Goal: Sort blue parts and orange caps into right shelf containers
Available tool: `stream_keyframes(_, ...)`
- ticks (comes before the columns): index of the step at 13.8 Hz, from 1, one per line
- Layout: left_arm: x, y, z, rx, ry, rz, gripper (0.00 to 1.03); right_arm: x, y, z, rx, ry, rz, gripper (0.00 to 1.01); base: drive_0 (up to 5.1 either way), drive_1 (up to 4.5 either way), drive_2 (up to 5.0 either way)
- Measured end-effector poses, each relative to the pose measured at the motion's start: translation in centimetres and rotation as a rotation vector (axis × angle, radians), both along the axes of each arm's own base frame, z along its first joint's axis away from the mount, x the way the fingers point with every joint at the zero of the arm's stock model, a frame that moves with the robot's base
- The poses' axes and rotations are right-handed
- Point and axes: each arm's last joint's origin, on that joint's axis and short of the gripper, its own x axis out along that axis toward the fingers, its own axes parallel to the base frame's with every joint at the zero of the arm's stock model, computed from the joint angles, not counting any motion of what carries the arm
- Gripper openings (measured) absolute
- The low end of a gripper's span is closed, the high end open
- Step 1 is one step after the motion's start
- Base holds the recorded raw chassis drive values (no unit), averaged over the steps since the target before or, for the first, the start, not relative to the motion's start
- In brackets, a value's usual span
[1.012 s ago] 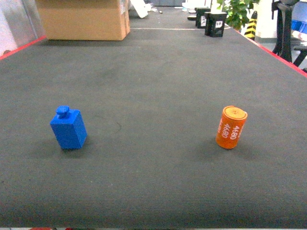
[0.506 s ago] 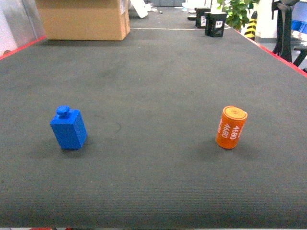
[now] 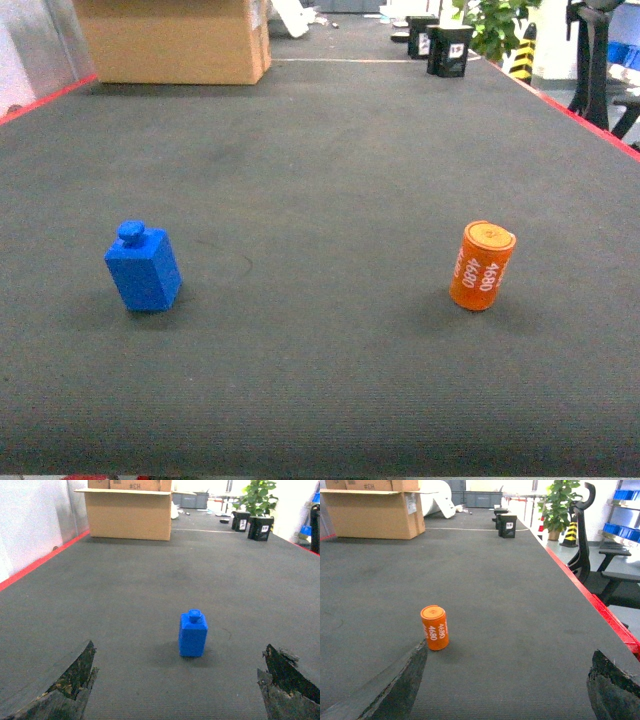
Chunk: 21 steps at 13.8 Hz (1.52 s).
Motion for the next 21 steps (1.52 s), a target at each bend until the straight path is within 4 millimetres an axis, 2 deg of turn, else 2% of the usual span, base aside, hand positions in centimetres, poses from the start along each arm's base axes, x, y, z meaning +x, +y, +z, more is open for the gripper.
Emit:
stream_keyframes(3,0.1,0.0,-0.1,0.001,0.014,0.033,0.98,0.0,0.0,0.0,0.0,0.0,0.0,0.98,0.0,0.0,0.0)
stream_keyframes(4,0.7,-0.6,0.2,0.006,0.017,0.133,0.98,0.3,0.3,0.2,-0.015,0.0,-0.084,0.98,0.0,0.0,0.0)
stream_keyframes(5,1.9,-1.1,0.8,0.015,0.018,0.191,0.98,1.5,1.3,1.0,-0.018,0.007,-0.125,0.98,0.0,0.0,0.0)
stream_keyframes(6,3.6,-1.2,1.7,0.021,-0.003,0.228,0.98,3.2,2.4,2.1,-0.011,-0.009,-0.123,0.98,0.0,0.0,0.0)
stream_keyframes(8,8.7,-2.2,4.9,0.006,-0.078,0.149,0.98,8.2,4.8,4.7,0.002,-0.046,-0.047,0.98,0.0,0.0,0.0)
stream_keyframes(9,11.3,-2.6,5.2,0.002,-0.057,0.113,0.98,10.6,5.7,4.6,-0.01,-0.008,-0.02,0.98,0.0,0.0,0.0)
stream_keyframes(11,16.7,-3.5,3.9,0.003,0.036,0.08,0.98,15.4,7.6,3.1,-0.025,0.114,0.019,0.98,0.0,0.0,0.0)
stream_keyframes(13,20.1,-4.1,1.7,-0.004,0.12,0.071,0.98,18.9,9.3,1.6,-0.022,0.188,0.039,0.98,0.0,0.0,0.0)
stream_keyframes(17,22.1,-4.7,-1.2,-0.016,0.199,0.064,0.98,21.3,10.1,-0.2,0.025,0.257,0.032,0.98,0.0,0.0,0.0)
stream_keyframes(20,23.4,-5.5,-2.3,-0.008,0.231,0.051,0.98,22.5,10.3,-1.6,0.033,0.291,0.026,0.98,0.0,0.0,0.0)
stream_keyframes(21,23.9,-5.7,-3.6,0.0,0.267,0.048,0.98,23.4,10.0,-2.9,0.03,0.325,0.01,0.98,0.0,0.0,0.0)
